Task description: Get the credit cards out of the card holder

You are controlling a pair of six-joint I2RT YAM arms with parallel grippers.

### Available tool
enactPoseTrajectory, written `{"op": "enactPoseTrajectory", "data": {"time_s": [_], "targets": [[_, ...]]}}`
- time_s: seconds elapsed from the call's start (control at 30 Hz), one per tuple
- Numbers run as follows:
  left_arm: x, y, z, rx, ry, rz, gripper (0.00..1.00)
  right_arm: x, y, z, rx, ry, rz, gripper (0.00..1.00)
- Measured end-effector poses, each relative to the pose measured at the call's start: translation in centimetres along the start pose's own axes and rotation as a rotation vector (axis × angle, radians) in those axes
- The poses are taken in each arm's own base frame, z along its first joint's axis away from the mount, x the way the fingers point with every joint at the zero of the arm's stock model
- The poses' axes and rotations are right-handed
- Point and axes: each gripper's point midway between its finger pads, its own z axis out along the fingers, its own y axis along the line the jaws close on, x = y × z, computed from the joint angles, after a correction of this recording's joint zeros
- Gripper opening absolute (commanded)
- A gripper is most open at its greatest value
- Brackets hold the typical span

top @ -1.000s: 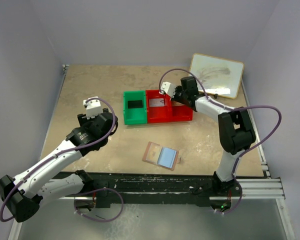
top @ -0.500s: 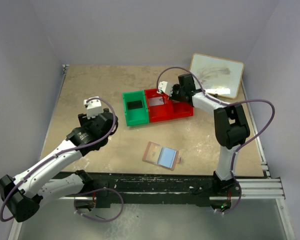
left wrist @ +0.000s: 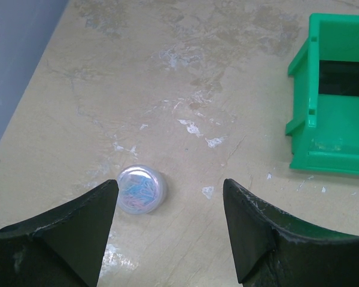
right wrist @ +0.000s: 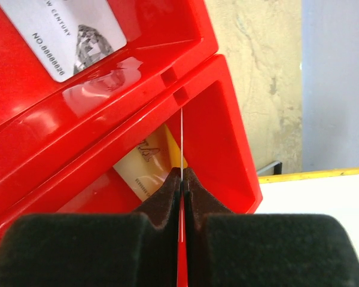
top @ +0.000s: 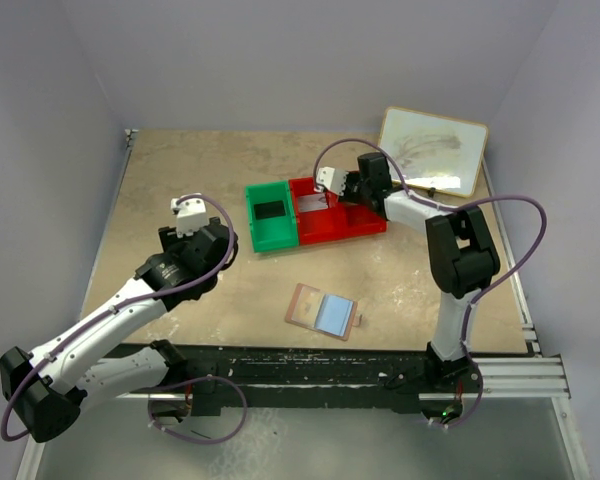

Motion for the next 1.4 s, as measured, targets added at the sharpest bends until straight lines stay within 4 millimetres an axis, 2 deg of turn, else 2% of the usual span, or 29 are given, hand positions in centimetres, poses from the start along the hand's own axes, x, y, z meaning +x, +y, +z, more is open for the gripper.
{"op": "enactPoseTrajectory", "data": {"time_s": [0.3,0.4,0.6,0.9,1.03,1.23,1.33,1.4], "targets": [[0.1,-0.3,0.0,0.015,0.006,0.007,0.69,-1.0,-0.8,0.3,0.038,-0.057,-0.021,0.05],[0.1,-0.3,0.0,0.016,0.007,0.013,0.69,-1.5,-1.0,0.4,0.045,-0.082,-0.024,0.1],[0.2,-0.4,0.0,0.021,0.011,0.013,0.69,-2.1,-1.5,0.6,0.069,-0.112,-0.028,0.1],[0.2,-0.4,0.0,0.022,0.011,0.013,0.68,-1.1,0.3,2.5,0.027,-0.102,-0.024,0.05],[0.2,-0.4,-0.1,0.024,0.013,0.013,0.68,-0.9,0.5,2.7,0.026,-0.1,-0.031,0.05],[0.2,-0.5,-0.1,0.028,0.015,0.014,0.68,-0.7,0.4,2.7,0.035,-0.102,-0.041,0.1],[0.3,-0.5,-0.1,0.029,0.016,0.016,0.68,-0.6,0.4,2.7,0.033,-0.104,-0.038,0.26],[0.3,-0.5,-0.1,0.03,0.017,0.017,0.68,-0.4,0.4,2.7,0.03,-0.106,-0.032,0.26]]}}
